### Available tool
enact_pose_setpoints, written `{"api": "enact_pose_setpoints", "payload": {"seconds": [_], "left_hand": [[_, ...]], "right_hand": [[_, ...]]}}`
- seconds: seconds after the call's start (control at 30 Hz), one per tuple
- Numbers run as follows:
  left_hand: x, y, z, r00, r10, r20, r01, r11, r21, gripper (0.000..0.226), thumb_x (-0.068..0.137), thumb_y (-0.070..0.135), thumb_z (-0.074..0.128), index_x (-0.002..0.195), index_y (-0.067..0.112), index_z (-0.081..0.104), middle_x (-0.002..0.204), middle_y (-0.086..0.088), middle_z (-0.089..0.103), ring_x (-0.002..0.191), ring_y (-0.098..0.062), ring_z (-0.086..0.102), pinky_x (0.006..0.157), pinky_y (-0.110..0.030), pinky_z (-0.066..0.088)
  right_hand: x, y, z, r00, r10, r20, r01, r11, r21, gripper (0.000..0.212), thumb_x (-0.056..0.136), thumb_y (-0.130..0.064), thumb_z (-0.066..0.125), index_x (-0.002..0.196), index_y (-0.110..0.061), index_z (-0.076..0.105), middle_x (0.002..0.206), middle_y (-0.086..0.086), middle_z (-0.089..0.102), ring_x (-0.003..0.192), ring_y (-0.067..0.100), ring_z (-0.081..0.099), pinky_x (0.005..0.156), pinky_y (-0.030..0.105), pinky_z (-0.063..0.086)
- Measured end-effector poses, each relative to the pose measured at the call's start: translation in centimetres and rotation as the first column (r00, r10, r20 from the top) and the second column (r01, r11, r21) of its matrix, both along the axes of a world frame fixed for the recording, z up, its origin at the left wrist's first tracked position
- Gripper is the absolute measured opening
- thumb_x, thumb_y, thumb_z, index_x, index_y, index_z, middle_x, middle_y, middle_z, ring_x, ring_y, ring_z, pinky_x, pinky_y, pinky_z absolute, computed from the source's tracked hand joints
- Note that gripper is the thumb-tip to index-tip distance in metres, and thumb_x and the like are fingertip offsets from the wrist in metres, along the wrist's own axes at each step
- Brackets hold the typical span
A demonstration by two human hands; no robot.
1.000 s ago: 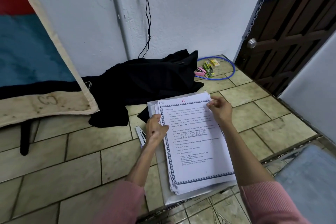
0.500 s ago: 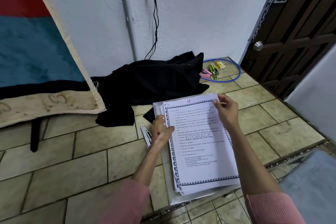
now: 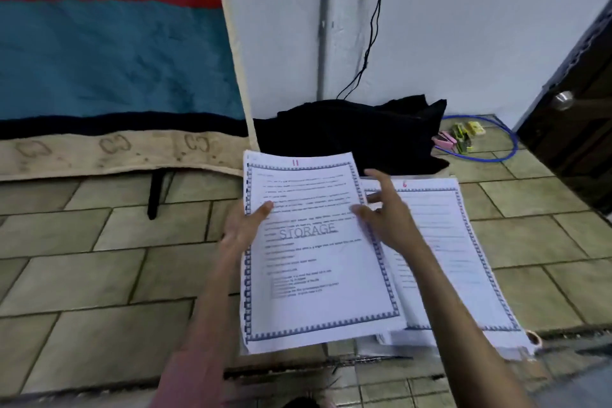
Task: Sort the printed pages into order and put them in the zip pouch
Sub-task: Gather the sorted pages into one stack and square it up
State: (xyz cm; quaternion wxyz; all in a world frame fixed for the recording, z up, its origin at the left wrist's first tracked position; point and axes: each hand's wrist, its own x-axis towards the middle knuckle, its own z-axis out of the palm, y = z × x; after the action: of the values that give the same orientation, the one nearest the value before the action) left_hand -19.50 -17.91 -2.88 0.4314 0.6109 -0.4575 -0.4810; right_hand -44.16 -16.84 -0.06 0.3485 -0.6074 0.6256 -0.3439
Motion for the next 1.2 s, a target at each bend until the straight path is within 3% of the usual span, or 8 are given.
{"api": "enact_pose_setpoints", "payload": {"seconds": [0.17,0.3,0.47,0.6,0.7,0.83,0.97,1.2], "left_hand": [[6.9,1.0,-3.2,0.954,0.221,0.202,-0.221,0.975,-0.02,0.036,0.085,0.008,0.065,0.118,-0.005,0.057,0.117,-0.014,0.061,0.11,-0.028,0.059,0.088,-0.034,0.045],[7.0,1.3,-4.6,0.851,0.283,0.443,-0.295,0.955,-0.044,0.046,0.084,0.012,0.066,0.124,0.003,0.048,0.12,-0.018,0.061,0.11,-0.034,0.058,0.084,-0.033,0.045],[5.7,2.0,-6.0,0.494,0.122,0.861,-0.17,0.985,-0.043,0.053,0.092,0.013,0.047,0.143,0.018,0.033,0.153,-0.01,0.028,0.138,-0.033,0.026,0.11,-0.049,0.027],[3.2,0.8,-4.3,0.443,0.124,0.888,-0.227,0.974,-0.023,0.048,0.089,0.0,0.041,0.135,0.014,0.045,0.155,-0.013,0.02,0.142,-0.034,0.015,0.113,-0.05,0.018],[-2.1,-0.2,-1.9,0.692,0.234,0.683,-0.111,0.969,-0.22,0.038,0.092,0.001,0.041,0.129,0.008,0.051,0.138,-0.016,0.046,0.126,-0.032,0.042,0.1,-0.037,0.037],[-11.2,-0.2,0.9,0.964,-0.064,0.258,0.069,0.998,-0.008,0.027,0.091,0.004,0.048,0.115,0.002,0.062,0.108,-0.011,0.066,0.103,-0.021,0.061,0.066,-0.003,0.039],[-16.0,0.5,-0.4,0.883,-0.391,0.26,0.342,0.915,0.214,0.022,0.091,0.014,0.056,0.112,0.017,0.061,0.106,-0.003,0.062,0.1,-0.016,0.058,0.072,-0.015,0.04],[-16.9,0.2,-0.9,0.856,-0.381,0.348,0.355,0.925,0.139,0.019,0.089,0.006,0.054,0.102,0.015,0.064,0.104,0.0,0.064,0.092,-0.01,0.055,0.068,-0.014,0.038]], "right_hand": [[10.7,2.0,-5.1,0.986,0.083,-0.144,-0.084,0.996,0.002,0.037,0.094,0.0,0.045,0.129,-0.006,0.053,0.13,0.014,0.049,0.118,0.025,0.051,0.089,0.011,0.03],[12.8,2.1,-6.7,0.946,0.059,-0.319,-0.062,0.998,0.002,0.036,0.094,-0.001,0.039,0.125,-0.003,0.055,0.13,0.018,0.044,0.12,0.033,0.046,0.103,0.033,0.037],[13.3,2.4,-7.7,0.77,0.075,-0.633,-0.142,0.988,-0.056,0.037,0.095,-0.007,0.034,0.129,-0.007,0.047,0.144,0.011,0.032,0.129,0.031,0.031,0.103,0.039,0.031],[11.8,1.8,-6.0,0.866,0.072,-0.496,-0.149,0.982,-0.118,0.042,0.093,-0.006,0.036,0.133,-0.008,0.045,0.14,0.009,0.039,0.126,0.027,0.033,0.103,0.034,0.03],[6.6,0.5,-4.5,0.912,-0.213,-0.351,0.117,0.954,-0.276,0.039,0.09,-0.007,0.044,0.127,-0.011,0.055,0.13,0.008,0.051,0.116,0.028,0.04,0.096,0.037,0.038],[-3.6,-0.1,-4.9,0.696,-0.583,-0.419,0.607,0.789,-0.089,0.041,0.09,-0.013,0.049,0.131,-0.011,0.05,0.14,0.014,0.04,0.126,0.036,0.031,0.099,0.044,0.032],[-9.5,1.0,-5.9,0.637,-0.637,-0.433,0.746,0.651,0.14,0.055,0.092,-0.028,0.05,0.139,-0.004,0.034,0.148,0.018,0.027,0.136,0.036,0.02,0.109,0.049,0.019],[-11.2,0.9,-5.7,0.66,-0.703,-0.264,0.742,0.666,0.082,0.038,0.088,-0.02,0.056,0.125,-0.01,0.054,0.131,0.016,0.051,0.129,0.033,0.034,0.105,0.047,0.026]]}}
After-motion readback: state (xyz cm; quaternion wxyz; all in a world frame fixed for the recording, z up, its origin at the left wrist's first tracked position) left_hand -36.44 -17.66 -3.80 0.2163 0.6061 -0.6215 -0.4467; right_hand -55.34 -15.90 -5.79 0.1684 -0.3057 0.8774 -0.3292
